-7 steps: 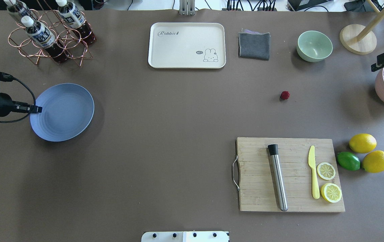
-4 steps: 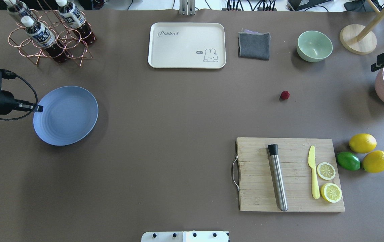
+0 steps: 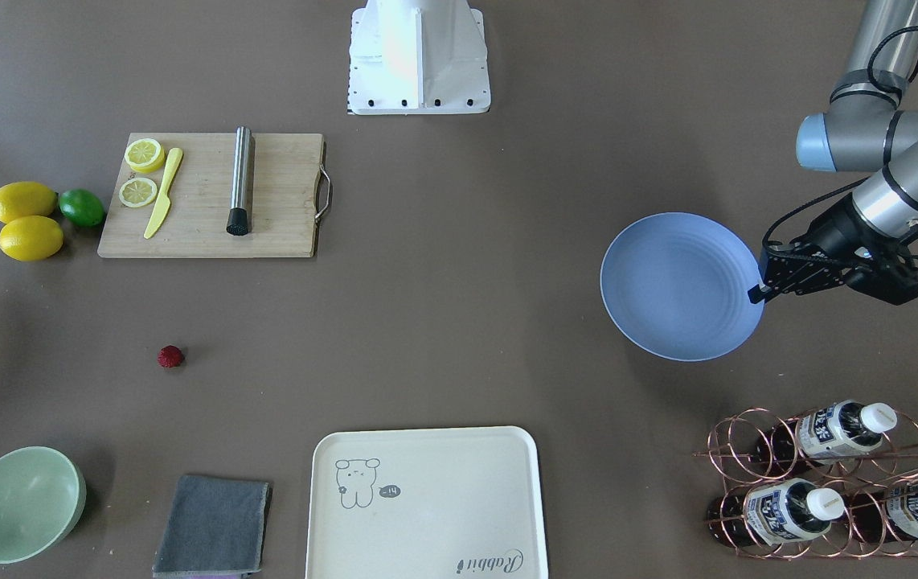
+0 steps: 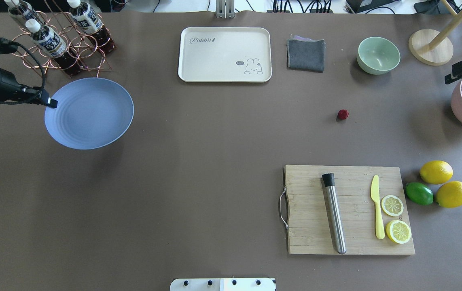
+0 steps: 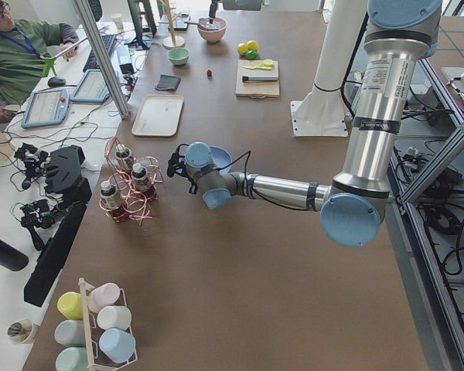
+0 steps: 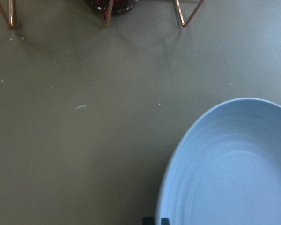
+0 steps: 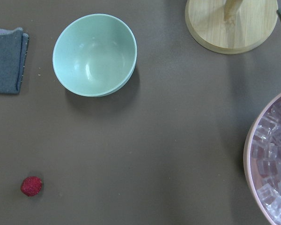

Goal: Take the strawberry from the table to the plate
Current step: 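Move the left gripper toward the blue plate while the right gripper reaches toward the strawberry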

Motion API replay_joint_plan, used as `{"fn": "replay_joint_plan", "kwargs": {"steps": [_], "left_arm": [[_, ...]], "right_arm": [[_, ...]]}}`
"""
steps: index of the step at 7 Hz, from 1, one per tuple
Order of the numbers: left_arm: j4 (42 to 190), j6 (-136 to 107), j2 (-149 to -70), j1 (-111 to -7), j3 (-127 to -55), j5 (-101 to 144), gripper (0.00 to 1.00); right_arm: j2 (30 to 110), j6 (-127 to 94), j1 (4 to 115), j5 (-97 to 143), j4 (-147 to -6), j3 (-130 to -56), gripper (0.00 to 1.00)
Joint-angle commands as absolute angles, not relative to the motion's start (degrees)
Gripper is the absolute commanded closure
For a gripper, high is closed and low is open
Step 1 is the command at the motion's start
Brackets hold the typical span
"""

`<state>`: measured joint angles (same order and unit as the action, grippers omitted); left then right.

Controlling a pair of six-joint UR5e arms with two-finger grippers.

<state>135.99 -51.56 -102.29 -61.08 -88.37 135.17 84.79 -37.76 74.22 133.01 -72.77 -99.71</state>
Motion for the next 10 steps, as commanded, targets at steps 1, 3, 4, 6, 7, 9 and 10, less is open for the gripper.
{"fn": "replay_joint_plan", "kwargs": {"steps": [1,3,4,6,7,9,10], "left_arm": [[132.54,-64.62,-107.21,-56.38,-93.93,133.0,1.0],[132.19,-73.88,-110.37,-46.45,-96.94,123.09,1.0],[131.75,-76.09,-111.96,-43.97,-96.94,120.7,1.0],[130.01,-78.91,-114.59,-38.27,-96.86,113.68,1.0],[128.95,-79.36,-115.83,-33.8,-96.51,107.64,1.0],[128.85,-81.55,-116.54,-27.62,-95.8,99.79,1.0],[128.93,-82.17,-116.72,-25.6,-95.45,97.49,1.0]], "right_arm": [[83.51,-38.84,71.74,132.28,-72.6,-99.93,0.0],[80.61,-44.7,67.61,129.83,-72.6,-100.02,0.0],[78.94,-49.09,64.72,126.94,-72.6,-100.02,0.0],[74.47,-54.29,59.35,122.71,-72.68,-99.23,0.0],[74.27,-54.66,57.41,121.13,-72.69,-98.53,0.0],[71.65,-55.72,54.94,119.19,-72.69,-95.47,0.0],[70.5,-56.94,54.41,119.18,-72.69,-94.06,0.0]]}}
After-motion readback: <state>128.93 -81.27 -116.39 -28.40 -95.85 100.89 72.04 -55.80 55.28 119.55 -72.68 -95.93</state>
